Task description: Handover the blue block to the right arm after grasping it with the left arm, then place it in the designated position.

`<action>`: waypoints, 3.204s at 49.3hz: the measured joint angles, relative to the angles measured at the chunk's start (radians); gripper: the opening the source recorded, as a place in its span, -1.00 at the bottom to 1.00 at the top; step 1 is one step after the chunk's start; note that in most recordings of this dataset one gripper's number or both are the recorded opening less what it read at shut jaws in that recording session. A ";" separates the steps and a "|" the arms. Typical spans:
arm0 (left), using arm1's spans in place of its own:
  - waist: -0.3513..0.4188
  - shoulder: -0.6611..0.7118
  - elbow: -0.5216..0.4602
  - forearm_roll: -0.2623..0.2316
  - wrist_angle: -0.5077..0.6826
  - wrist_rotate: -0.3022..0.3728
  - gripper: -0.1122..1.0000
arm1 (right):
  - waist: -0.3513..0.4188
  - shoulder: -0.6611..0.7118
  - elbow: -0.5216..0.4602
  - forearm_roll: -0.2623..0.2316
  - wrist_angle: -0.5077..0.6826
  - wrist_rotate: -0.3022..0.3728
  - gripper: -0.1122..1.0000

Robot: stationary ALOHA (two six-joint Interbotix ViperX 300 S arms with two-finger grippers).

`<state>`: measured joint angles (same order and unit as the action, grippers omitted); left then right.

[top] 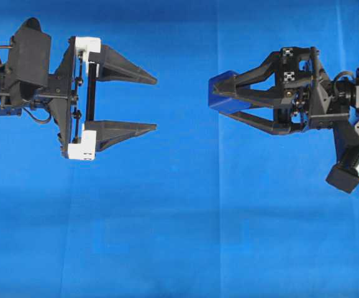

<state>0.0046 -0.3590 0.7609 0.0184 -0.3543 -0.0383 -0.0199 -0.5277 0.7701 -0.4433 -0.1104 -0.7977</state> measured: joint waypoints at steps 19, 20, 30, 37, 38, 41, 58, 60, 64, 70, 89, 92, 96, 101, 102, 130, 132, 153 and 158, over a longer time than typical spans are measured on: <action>0.000 0.000 -0.002 0.000 0.002 -0.002 0.88 | 0.002 -0.002 -0.002 0.034 0.003 0.032 0.18; 0.000 0.002 0.000 0.000 0.000 -0.002 0.88 | 0.002 -0.002 0.000 0.040 0.005 0.040 0.18; 0.000 0.000 0.000 -0.002 0.002 -0.002 0.88 | 0.002 -0.023 -0.002 0.135 0.006 0.190 0.18; 0.000 0.000 0.000 -0.002 0.000 -0.002 0.88 | 0.002 -0.048 0.003 0.195 0.015 0.365 0.18; 0.000 0.000 0.000 0.000 0.000 -0.002 0.88 | 0.003 -0.051 0.003 0.204 0.018 0.393 0.18; 0.000 0.000 0.000 0.000 0.000 0.000 0.88 | 0.003 -0.058 0.005 0.229 0.026 0.480 0.18; 0.000 0.000 0.000 0.000 0.002 0.000 0.88 | 0.003 -0.077 0.005 0.291 0.129 0.950 0.18; 0.000 0.000 0.000 0.000 0.002 0.000 0.88 | 0.003 -0.080 0.003 0.290 0.141 0.980 0.18; 0.000 0.002 0.000 0.000 0.002 0.000 0.88 | 0.003 -0.084 0.003 0.291 0.153 1.017 0.18; 0.000 0.000 0.000 0.000 0.002 0.002 0.88 | 0.003 -0.091 0.003 0.291 0.161 1.035 0.18; 0.000 0.000 0.000 -0.002 0.002 0.002 0.88 | 0.002 -0.092 0.005 0.291 0.161 1.035 0.18; 0.000 0.002 0.000 0.000 0.002 0.002 0.88 | 0.003 -0.092 0.005 0.291 0.161 1.037 0.18; 0.000 0.000 0.000 0.000 0.002 0.002 0.88 | 0.003 -0.092 0.005 0.291 0.161 1.035 0.18; 0.000 0.000 0.000 0.000 0.002 0.002 0.88 | 0.002 -0.092 0.005 0.291 0.161 1.037 0.18; -0.002 0.000 0.000 0.000 0.002 0.002 0.88 | 0.003 -0.092 0.005 0.291 0.161 1.035 0.18; -0.002 0.000 0.000 0.000 0.002 0.003 0.88 | 0.003 -0.092 0.003 0.291 0.163 1.037 0.18; -0.002 0.000 0.000 -0.002 0.002 0.003 0.88 | 0.003 -0.092 0.005 0.291 0.163 1.037 0.18; -0.003 0.000 0.000 0.000 0.002 0.006 0.88 | 0.003 -0.092 0.005 0.291 0.166 1.037 0.18; -0.003 0.000 0.000 0.000 0.002 0.006 0.88 | 0.003 -0.092 0.003 0.291 0.178 1.037 0.18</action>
<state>0.0015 -0.3590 0.7609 0.0184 -0.3528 -0.0322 -0.0169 -0.6197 0.7731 -0.1519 0.0675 0.2393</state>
